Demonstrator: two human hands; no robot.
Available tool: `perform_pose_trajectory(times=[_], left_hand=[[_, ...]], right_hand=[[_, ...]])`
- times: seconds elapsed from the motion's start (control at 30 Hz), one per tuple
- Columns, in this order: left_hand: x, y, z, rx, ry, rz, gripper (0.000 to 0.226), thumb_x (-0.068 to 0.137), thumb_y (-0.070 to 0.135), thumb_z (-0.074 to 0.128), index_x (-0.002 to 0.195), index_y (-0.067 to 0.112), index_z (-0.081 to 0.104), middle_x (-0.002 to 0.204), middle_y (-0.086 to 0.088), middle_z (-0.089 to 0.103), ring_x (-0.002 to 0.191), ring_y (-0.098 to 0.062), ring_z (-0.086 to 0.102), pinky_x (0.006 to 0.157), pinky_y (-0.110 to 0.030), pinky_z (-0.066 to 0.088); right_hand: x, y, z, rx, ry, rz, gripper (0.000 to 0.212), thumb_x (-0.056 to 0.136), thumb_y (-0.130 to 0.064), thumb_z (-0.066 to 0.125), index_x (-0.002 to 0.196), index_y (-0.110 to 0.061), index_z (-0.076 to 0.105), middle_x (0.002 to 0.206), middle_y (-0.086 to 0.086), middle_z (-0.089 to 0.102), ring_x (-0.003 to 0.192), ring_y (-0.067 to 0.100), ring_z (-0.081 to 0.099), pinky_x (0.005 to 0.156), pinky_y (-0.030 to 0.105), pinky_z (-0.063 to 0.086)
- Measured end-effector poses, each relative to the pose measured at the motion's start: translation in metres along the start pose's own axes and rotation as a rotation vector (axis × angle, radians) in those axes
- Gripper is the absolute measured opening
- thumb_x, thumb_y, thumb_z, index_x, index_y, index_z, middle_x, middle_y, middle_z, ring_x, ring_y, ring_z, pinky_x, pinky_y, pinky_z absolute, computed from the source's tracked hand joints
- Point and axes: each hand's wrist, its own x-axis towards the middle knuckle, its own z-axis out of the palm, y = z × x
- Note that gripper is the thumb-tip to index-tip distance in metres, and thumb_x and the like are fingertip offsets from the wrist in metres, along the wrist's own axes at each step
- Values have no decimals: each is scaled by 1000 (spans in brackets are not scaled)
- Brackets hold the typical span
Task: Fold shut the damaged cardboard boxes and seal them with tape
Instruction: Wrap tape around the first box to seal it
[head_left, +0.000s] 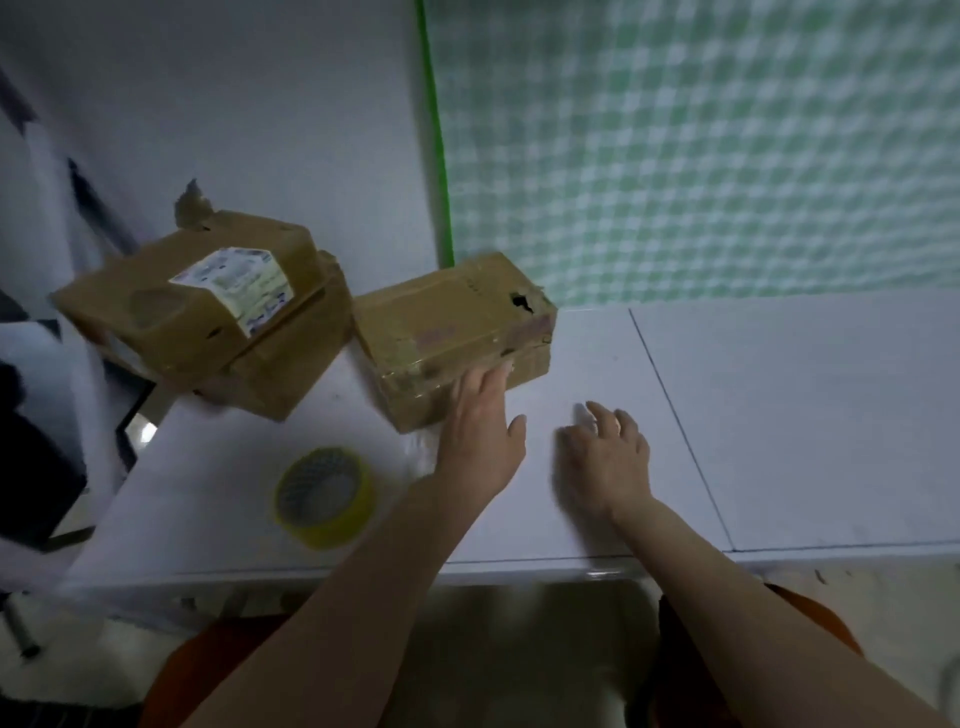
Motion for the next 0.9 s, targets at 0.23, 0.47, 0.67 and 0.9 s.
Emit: perform_pose_trajectory(times=[0.23,0.47,0.67,0.9], left_hand=[[50,30,21,203,192,-36,47,88,30,61,133,19,49,133,-3,47,125,-24,36,105,-36,27],[115,37,22,152,223,-400,41,84,57,57,106,25,67,122,0,47,117,-23,35,100,-35,22],[119,40,28,52,220,-235,9,86,36,64,88,32,72,114,8,55,113,-19,39,93,-31,22],[49,18,1,-192,41,81,4,83,18,71,82,20,74,88,7,70,94,-18,52,85,-41,43]], right_hand=[[19,56,-15,-10,50,136,51,91,-23,51,140,-15,39,153,19,20,139,42,17,109,48,22],[31,54,-23,193,146,-19,50,60,-4,82,106,0,65,125,34,50,110,57,47,81,59,50],[22,39,-38,266,237,-95,45,64,-2,80,106,0,64,127,32,48,116,54,44,92,56,44],[13,11,-60,386,251,-88,37,82,-3,65,118,-2,59,138,25,40,128,42,33,103,44,34]])
